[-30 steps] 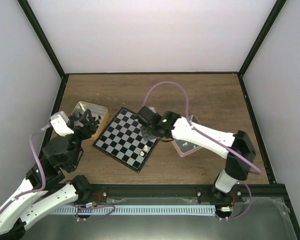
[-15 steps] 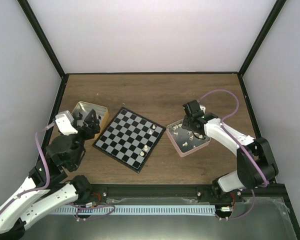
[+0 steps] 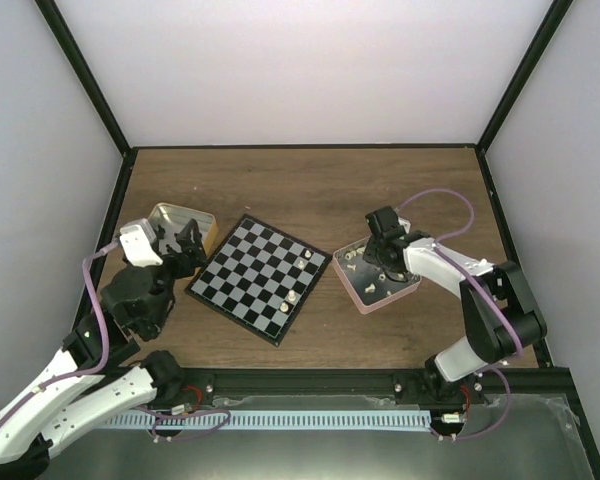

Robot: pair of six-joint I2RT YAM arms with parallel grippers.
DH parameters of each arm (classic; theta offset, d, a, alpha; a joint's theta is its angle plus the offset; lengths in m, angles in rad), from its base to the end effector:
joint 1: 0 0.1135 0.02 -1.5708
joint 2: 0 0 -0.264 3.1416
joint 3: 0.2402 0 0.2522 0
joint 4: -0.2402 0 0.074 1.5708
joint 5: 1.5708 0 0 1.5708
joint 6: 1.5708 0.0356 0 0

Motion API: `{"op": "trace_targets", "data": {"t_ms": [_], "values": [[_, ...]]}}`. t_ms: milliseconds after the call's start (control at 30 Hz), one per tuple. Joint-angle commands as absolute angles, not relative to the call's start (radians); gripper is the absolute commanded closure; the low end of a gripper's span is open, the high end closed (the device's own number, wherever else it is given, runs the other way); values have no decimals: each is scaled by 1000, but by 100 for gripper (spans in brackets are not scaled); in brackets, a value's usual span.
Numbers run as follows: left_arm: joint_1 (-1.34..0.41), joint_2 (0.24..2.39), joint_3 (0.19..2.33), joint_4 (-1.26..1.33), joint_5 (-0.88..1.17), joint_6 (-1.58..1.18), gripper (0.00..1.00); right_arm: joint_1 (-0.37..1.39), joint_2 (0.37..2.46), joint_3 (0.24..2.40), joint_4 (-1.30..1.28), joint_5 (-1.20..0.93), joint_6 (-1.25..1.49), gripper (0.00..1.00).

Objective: Set up the chess pieces on the board
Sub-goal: Pick up the chess piece from the storage box.

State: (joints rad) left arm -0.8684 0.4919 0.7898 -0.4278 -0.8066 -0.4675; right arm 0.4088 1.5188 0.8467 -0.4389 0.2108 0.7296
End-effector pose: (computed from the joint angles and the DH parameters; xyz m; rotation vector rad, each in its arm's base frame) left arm 0.0853 -0.0610 0.3547 -0.2628 1.6500 -0.3266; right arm 0.2632 0.1059 0.1741 0.4865 2.5973 0.0978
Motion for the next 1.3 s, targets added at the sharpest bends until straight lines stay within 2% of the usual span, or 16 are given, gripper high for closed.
{"op": "trace_targets", "data": {"t_ms": [0, 400, 600, 733, 1033, 1200, 1267], "values": [[-866, 492, 787, -406, -808, -456, 4, 401, 1546, 831, -403, 215, 758, 69], [-866, 495, 789, -406, -807, -455, 4, 401, 1609, 829, -401, 230, 765, 70], [-866, 501, 789, -405, -805, -455, 4, 401, 1618, 817, -403, 218, 769, 80], [-866, 506, 790, -405, -803, -454, 4, 403, 1598, 811, -411, 191, 756, 74], [-866, 517, 791, -400, -797, -454, 4, 419, 1601, 797, -431, 196, 750, 74], [-864, 518, 791, -400, -796, -454, 4, 433, 1605, 798, -432, 203, 754, 88], [-865, 521, 789, -400, -797, -452, 4, 439, 1598, 801, -435, 211, 751, 90]]}}
